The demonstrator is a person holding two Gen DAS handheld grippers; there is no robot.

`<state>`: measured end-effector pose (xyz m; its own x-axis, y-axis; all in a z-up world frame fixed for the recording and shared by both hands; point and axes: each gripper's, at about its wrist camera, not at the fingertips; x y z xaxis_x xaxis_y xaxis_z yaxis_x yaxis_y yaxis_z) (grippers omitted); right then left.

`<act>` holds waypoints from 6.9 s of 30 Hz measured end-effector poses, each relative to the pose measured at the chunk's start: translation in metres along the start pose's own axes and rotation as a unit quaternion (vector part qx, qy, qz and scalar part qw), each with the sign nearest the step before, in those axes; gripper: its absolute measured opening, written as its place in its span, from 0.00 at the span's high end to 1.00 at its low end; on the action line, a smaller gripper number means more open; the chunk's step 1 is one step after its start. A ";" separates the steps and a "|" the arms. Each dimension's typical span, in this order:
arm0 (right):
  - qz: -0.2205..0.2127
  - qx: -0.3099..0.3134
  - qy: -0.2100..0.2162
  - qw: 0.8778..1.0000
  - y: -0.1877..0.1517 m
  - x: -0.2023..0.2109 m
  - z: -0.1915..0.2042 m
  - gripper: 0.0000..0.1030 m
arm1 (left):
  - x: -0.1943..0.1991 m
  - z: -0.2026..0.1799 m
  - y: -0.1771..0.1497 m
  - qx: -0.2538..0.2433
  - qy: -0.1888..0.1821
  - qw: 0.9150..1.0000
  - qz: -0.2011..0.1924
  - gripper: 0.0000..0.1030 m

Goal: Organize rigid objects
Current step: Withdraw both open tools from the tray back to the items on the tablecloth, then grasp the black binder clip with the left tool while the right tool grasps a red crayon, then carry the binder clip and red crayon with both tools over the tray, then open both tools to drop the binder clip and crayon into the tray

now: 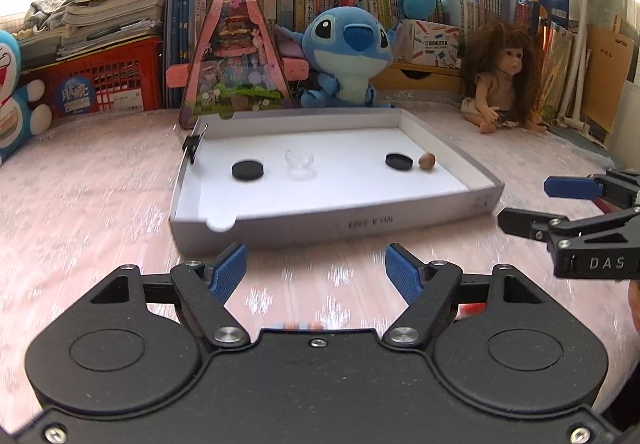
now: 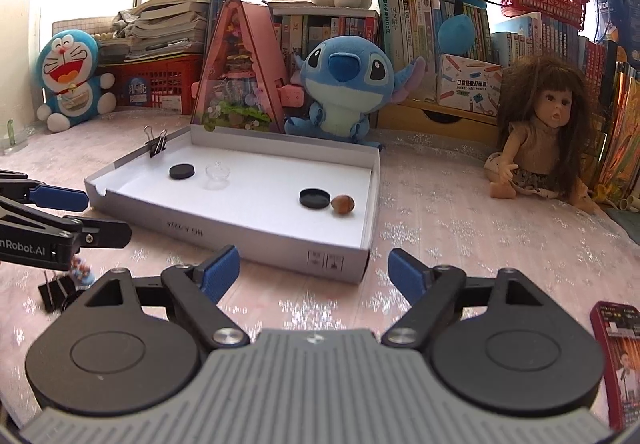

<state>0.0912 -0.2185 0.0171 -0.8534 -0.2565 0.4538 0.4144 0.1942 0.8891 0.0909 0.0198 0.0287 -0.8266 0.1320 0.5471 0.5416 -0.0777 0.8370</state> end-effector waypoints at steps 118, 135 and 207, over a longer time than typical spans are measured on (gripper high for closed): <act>0.011 -0.061 -0.088 0.994 -0.026 0.007 0.032 0.52 | 0.029 0.026 -0.029 0.073 0.079 0.993 -0.040 0.69; -0.030 -0.077 -0.070 0.994 0.022 -0.016 -0.005 0.52 | -0.002 0.038 0.037 0.074 0.060 0.994 -0.052 0.69; 0.041 -0.068 0.000 0.997 0.047 -0.121 -0.009 0.37 | -0.112 0.012 0.065 0.054 0.063 0.997 0.010 0.56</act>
<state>0.2166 -0.1866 0.0043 -0.8149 -0.2457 0.5249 0.5214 0.0847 0.8491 0.2204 0.0113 0.0218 -0.8241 0.0060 0.5665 0.5664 0.0280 0.8237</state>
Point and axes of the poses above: each gripper's, at about its wrist camera, not at the fingertips, and x roughly against the way its jaws point, z to its left, y to its top, and after that the axes turned 4 degrees about y, right-handed
